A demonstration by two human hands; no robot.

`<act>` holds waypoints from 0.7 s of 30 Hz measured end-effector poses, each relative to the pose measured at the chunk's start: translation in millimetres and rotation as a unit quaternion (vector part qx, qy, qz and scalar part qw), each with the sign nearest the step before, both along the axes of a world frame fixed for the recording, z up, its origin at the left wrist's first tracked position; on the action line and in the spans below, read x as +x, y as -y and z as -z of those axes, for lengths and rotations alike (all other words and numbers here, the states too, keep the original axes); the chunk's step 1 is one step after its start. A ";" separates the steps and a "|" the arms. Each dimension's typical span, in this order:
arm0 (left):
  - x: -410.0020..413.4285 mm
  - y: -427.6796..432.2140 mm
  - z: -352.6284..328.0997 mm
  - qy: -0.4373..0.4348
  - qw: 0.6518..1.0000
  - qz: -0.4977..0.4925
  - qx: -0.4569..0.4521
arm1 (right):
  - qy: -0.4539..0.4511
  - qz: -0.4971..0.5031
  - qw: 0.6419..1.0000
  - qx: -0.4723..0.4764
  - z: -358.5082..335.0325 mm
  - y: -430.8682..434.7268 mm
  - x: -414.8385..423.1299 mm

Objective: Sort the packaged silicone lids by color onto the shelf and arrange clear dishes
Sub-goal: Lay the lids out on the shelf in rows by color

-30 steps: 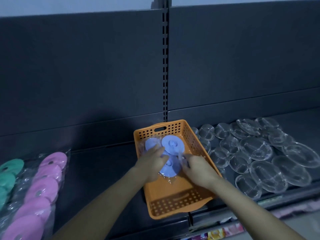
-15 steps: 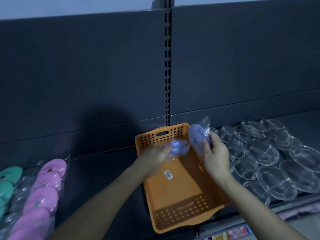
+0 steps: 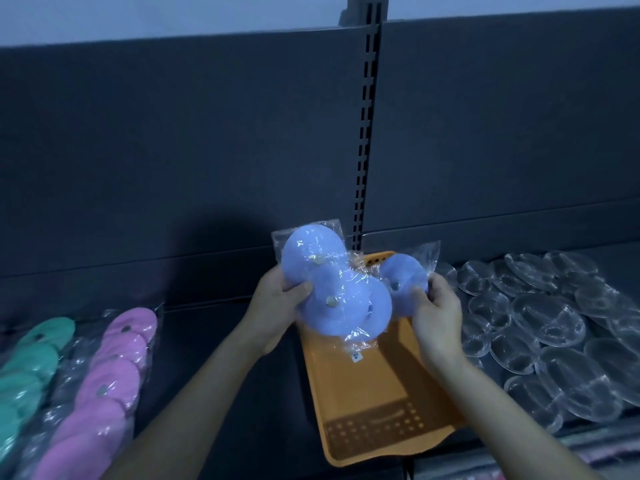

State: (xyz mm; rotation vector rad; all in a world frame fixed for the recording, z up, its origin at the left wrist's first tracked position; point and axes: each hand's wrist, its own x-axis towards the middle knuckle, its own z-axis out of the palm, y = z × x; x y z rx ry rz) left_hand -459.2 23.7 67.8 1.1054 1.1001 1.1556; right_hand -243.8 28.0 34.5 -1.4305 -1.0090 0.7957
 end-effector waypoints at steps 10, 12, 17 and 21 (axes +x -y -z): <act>-47.6 37.1 -14.9 0.162 0.987 0.007 -0.007 | -0.182 -0.163 0.967 -0.075 -29.7 21.4 -41.7; -54.4 41.8 -17.1 0.168 0.986 0.003 -0.005 | -0.189 -0.182 0.961 -0.090 -36.2 27.8 -51.4; -77.2 47.0 -24.9 0.171 0.985 0.005 0.016 | -0.224 -0.244 0.940 -0.083 -56.1 39.6 -81.7; -107.3 49.9 -21.9 0.176 0.984 -0.003 -0.008 | -0.263 -0.257 0.927 -0.072 -61.3 51.1 -115.0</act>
